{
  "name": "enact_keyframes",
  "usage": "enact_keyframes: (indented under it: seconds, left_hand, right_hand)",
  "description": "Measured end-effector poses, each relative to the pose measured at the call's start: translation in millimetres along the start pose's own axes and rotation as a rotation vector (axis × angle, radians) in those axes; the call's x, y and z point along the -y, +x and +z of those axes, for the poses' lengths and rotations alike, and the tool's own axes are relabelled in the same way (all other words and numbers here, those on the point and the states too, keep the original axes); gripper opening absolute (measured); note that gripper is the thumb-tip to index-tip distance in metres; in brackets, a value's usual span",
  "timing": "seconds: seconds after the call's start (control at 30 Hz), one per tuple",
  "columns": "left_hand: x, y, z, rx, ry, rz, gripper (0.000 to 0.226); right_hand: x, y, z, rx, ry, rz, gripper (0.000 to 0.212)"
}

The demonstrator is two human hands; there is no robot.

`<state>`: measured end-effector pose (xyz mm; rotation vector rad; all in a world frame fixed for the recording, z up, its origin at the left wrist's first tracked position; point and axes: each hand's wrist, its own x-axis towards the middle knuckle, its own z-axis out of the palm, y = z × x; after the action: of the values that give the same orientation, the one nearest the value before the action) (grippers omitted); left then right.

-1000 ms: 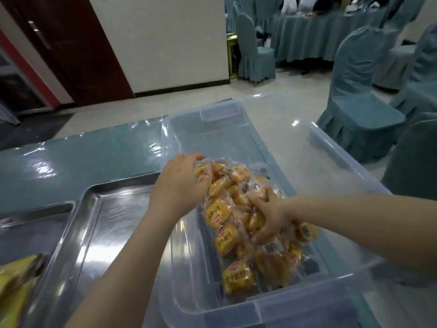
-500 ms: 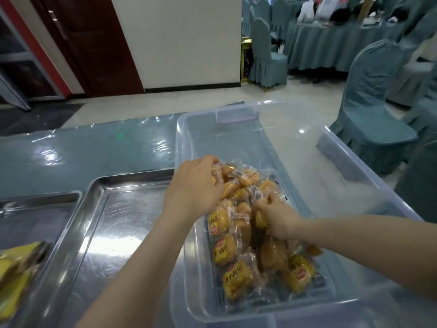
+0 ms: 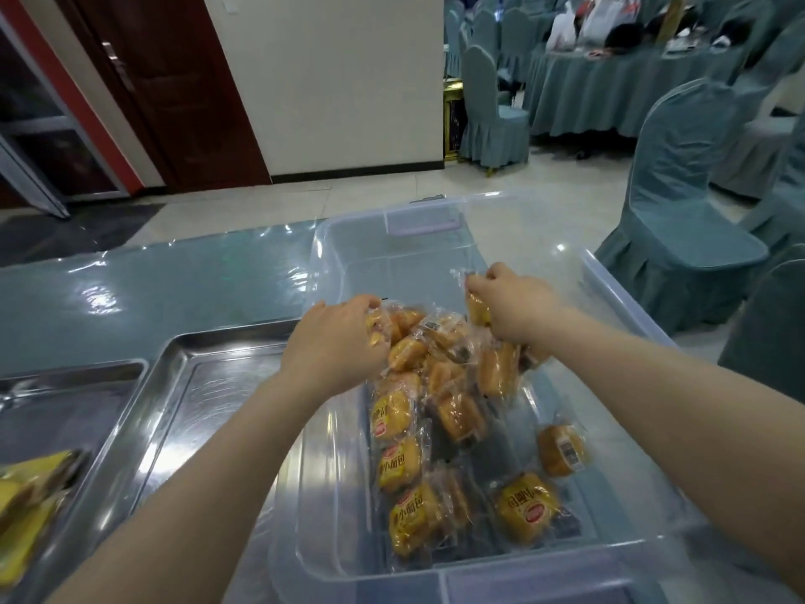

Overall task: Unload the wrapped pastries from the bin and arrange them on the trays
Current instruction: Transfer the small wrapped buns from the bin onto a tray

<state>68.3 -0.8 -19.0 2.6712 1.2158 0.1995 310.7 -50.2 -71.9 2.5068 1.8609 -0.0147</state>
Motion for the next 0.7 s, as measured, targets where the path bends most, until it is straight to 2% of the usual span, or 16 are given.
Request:
enact_keyframes:
  seconds: [0.13, 0.23, 0.3, 0.37, 0.4, 0.53, 0.7]
  left_hand:
    - [-12.2, 16.3, 2.1, 0.117, -0.003, -0.027, 0.063]
    - [-25.4, 37.3, 23.9, 0.228, -0.062, 0.051, 0.075]
    - [-28.6, 44.3, 47.7, 0.399, 0.065, 0.079, 0.092]
    - [-27.4, 44.9, 74.2, 0.625, 0.294, 0.074, 0.109]
    - [-27.1, 44.3, 86.2, 0.678, 0.376, 0.072, 0.115]
    - [-26.4, 44.5, 120.6, 0.642, 0.404, 0.046, 0.131]
    - [-9.8, 47.1, 132.7, 0.525, 0.393, 0.124, 0.132]
  right_hand:
    - [-8.1, 2.0, -17.1, -0.045, 0.003, -0.024, 0.065]
    - [-11.9, -1.0, -18.4, -0.018, 0.024, -0.036, 0.068]
    - [-13.9, -3.6, -21.2, -0.019, 0.037, -0.008, 0.065]
    - [-15.2, -6.0, -20.7, -0.006, 0.045, 0.015, 0.061]
    - [-15.8, -6.4, -18.7, 0.003, 0.04, 0.02, 0.059]
    - [-15.3, -8.4, -14.7, 0.024, 0.012, 0.015, 0.055]
    - [-6.0, -5.8, -12.6, 0.061, -0.034, -0.017, 0.05]
